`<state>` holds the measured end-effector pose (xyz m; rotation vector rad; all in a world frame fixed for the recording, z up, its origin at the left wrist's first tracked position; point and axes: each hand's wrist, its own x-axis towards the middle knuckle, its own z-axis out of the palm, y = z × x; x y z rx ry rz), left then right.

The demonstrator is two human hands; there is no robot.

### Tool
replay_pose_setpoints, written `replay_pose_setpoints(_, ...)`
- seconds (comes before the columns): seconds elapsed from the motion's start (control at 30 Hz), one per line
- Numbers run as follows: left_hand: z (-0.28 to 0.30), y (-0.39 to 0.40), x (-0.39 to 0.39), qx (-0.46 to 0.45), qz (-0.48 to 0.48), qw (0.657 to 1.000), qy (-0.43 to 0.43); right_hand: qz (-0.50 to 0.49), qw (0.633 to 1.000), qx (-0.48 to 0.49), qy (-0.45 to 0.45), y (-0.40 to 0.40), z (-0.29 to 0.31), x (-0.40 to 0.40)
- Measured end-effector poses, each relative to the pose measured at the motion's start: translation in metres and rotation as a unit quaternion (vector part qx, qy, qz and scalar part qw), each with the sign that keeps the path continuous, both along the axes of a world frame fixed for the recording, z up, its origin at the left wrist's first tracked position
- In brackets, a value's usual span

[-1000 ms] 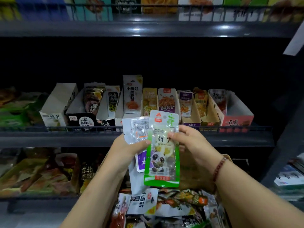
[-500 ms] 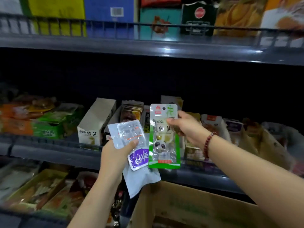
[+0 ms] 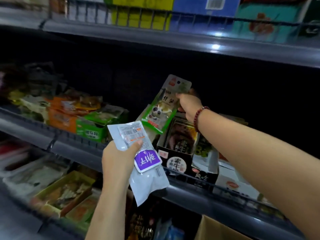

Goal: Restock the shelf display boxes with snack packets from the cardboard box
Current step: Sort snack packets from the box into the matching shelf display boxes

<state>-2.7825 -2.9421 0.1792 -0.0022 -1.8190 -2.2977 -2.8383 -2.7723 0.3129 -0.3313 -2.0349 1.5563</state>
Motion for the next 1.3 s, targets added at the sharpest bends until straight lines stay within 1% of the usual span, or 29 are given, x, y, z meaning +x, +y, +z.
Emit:
replay_pose_setpoints(0.07, 0.000, -0.007, -0.008, 0.013, -0.009, 1.000, -0.003, -0.007, 1.000, 0.025, 0.012, -0.012, -0.001, -0.017)
replay_pose_setpoints(0.17, 0.000, -0.015, -0.015, 0.029, -0.018, 0.999, 0.000, -0.025, 0.994, 0.102, 0.001, -0.023, -0.006, -0.039)
replay_pose_setpoints(0.27, -0.002, -0.018, -0.017, 0.037, -0.023, 0.999, 0.009, -0.043, 0.977, 0.194, -0.072, -0.020, -0.014, -0.056)
replay_pose_setpoints(0.37, -0.006, -0.017, -0.018, 0.036, -0.036, 0.999, 0.017, -0.056, 0.947, 0.278, -0.147, -0.012, -0.027, -0.067)
replay_pose_setpoints(0.43, -0.008, -0.015, -0.018, 0.041, -0.041, 0.998, 0.020, -0.074, 0.930, 0.314, -0.174, 0.000, -0.034, -0.076)
replay_pose_setpoints(0.7, -0.014, -0.004, -0.019, 0.047, -0.055, 0.997, 0.022, -0.065, 0.948, 0.283, -0.131, 0.015, -0.037, -0.071)
replay_pose_setpoints(0.8, -0.014, -0.002, -0.019, 0.048, -0.054, 0.997, 0.023, -0.065, 0.949, 0.282, -0.125, 0.019, -0.037, -0.072)
replay_pose_setpoints(1.17, -0.011, 0.010, -0.012, 0.060, -0.073, 0.995, 0.007, -0.016, 0.970, 0.231, -0.074, 0.024, -0.049, -0.068)
replay_pose_setpoints(1.3, -0.008, 0.011, -0.007, 0.064, -0.078, 0.995, 0.012, -0.019, 0.979, 0.200, -0.029, 0.023, -0.047, -0.056)
